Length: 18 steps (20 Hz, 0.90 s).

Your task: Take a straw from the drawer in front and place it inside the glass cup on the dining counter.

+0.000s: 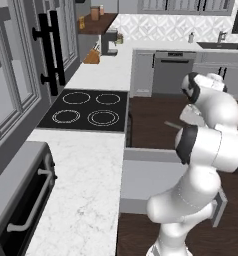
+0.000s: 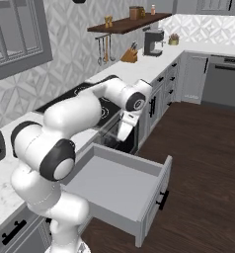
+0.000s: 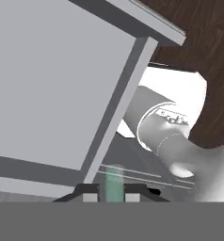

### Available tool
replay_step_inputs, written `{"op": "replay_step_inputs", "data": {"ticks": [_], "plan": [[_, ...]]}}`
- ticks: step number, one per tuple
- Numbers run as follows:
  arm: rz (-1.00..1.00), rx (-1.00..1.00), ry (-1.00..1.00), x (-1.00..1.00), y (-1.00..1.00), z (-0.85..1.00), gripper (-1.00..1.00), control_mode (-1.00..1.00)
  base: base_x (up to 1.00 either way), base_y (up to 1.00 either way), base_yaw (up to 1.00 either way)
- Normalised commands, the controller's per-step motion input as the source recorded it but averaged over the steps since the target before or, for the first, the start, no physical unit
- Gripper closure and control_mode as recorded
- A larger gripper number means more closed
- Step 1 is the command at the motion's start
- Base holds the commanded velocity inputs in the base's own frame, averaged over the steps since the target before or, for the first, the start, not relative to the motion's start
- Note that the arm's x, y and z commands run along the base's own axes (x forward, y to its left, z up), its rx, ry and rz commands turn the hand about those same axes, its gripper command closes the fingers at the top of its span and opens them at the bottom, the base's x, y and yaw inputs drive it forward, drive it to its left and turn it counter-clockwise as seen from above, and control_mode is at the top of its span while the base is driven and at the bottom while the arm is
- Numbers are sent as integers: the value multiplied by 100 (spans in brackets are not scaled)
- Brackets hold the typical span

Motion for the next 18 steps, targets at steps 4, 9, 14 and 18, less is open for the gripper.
{"op": "replay_step_inputs", "data": {"ticks": [4,9,14,18], "plan": [[6,-5,0,-80,0,100,100,-100,0,0,0],[9,-13,-1,-82,0,98,100,-100,0,0,0],[9,-19,0,-66,0,70,100,-100,0,0,0],[9,-21,-2,-65,2,23,100,-100,0,0,0]]}}
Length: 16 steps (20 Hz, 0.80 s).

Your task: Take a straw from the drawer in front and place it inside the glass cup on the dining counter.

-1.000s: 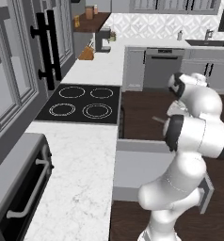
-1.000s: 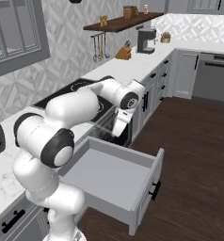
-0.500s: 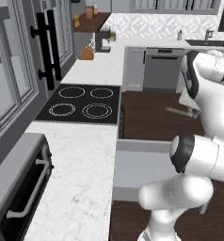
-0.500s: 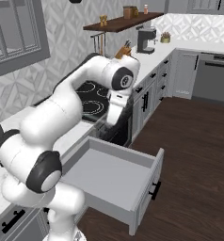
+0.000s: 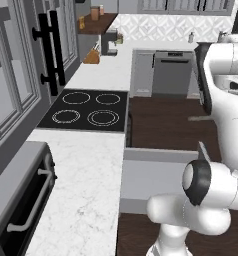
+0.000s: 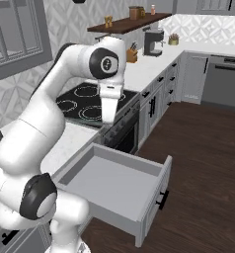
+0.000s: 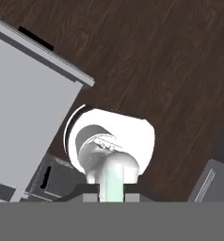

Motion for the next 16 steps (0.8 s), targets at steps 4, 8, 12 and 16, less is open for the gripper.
{"op": "replay_step_inputs", "data": {"ticks": [4,8,12,16], "plan": [[7,-16,-1,-53,9,0,100,-100,0,0,0],[2,-8,0,-34,3,0,100,100,-17,0,0],[0,0,0,0,0,0,100,100,-98,-2,0],[0,0,0,0,0,0,100,100,-57,-33,0]]}}
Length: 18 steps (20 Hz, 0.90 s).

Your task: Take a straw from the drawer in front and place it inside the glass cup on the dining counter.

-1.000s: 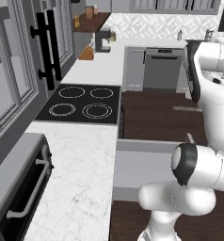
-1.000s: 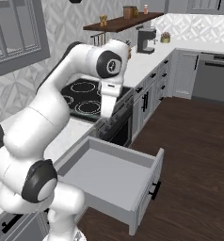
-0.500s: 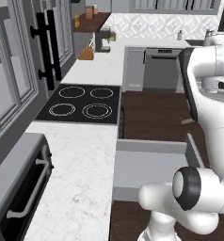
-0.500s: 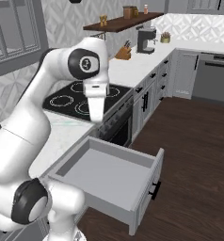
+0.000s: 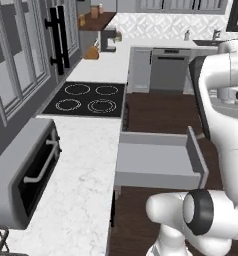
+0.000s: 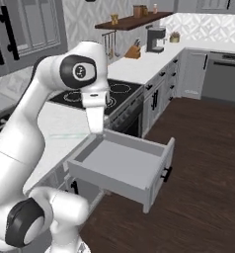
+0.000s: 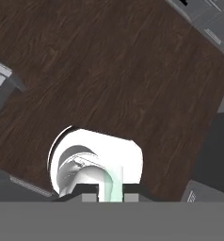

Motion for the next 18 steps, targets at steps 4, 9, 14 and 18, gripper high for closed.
{"op": "replay_step_inputs", "data": {"ticks": [4,9,14,18], "plan": [[0,0,0,0,0,0,100,100,-3,-84,6],[0,0,0,0,0,0,100,100,-1,-100,24],[0,0,0,0,0,0,100,100,-8,-100,11],[0,0,0,0,0,0,100,100,14,-100,-25]]}}
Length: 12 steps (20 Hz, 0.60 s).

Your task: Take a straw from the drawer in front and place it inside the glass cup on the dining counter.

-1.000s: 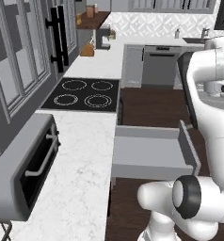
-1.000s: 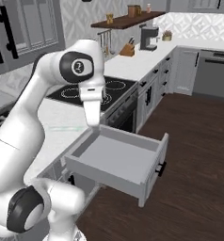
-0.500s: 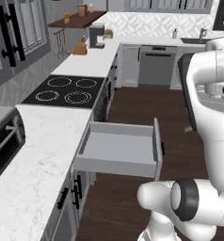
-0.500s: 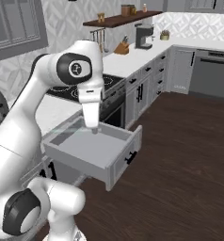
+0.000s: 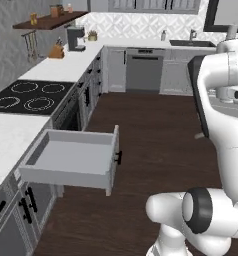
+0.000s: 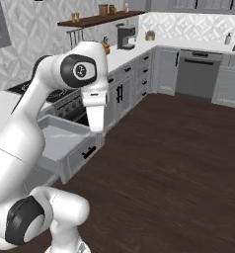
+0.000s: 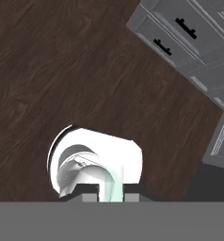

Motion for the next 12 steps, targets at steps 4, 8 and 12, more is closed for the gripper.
{"op": "replay_step_inputs", "data": {"ticks": [4,8,12], "plan": [[0,0,0,0,0,0,100,100,36,-100,-52],[0,0,0,0,0,0,100,100,48,-95,-52],[0,0,0,0,0,0,100,100,75,-80,-45]]}}
